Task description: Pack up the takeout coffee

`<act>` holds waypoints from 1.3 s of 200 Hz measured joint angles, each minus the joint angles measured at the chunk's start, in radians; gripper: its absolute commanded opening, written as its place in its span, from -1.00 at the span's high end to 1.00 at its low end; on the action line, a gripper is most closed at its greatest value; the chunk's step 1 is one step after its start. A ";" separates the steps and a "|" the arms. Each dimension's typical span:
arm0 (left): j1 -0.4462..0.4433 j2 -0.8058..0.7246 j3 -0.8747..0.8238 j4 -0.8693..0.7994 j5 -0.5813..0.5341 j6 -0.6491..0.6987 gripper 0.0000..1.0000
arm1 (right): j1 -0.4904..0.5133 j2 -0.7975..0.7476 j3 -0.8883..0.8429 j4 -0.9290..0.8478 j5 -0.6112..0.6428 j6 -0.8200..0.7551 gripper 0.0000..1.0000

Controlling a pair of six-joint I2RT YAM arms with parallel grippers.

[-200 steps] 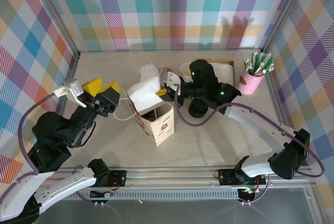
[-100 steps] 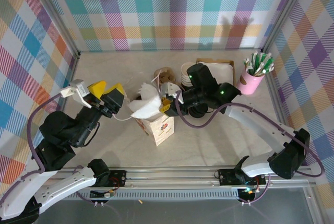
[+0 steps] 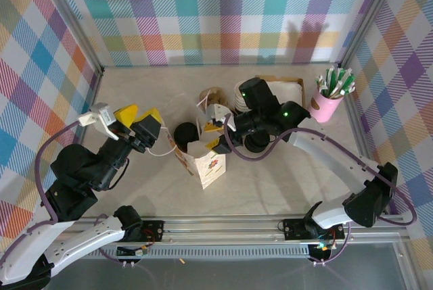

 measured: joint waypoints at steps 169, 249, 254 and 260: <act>-0.001 0.638 0.493 -0.266 0.182 0.151 -0.68 | -0.451 0.140 0.285 -0.068 0.784 0.725 -0.51; -0.003 1.112 1.102 -0.611 0.256 0.218 -0.52 | -0.641 0.587 0.500 -0.275 0.761 0.820 -0.58; -0.003 1.128 1.136 -0.653 0.256 0.218 -0.51 | -0.648 0.609 0.521 -0.291 0.758 0.819 -0.59; -0.004 1.143 1.176 -0.710 0.256 0.217 -0.49 | -0.654 0.631 0.542 -0.307 0.756 0.816 -0.60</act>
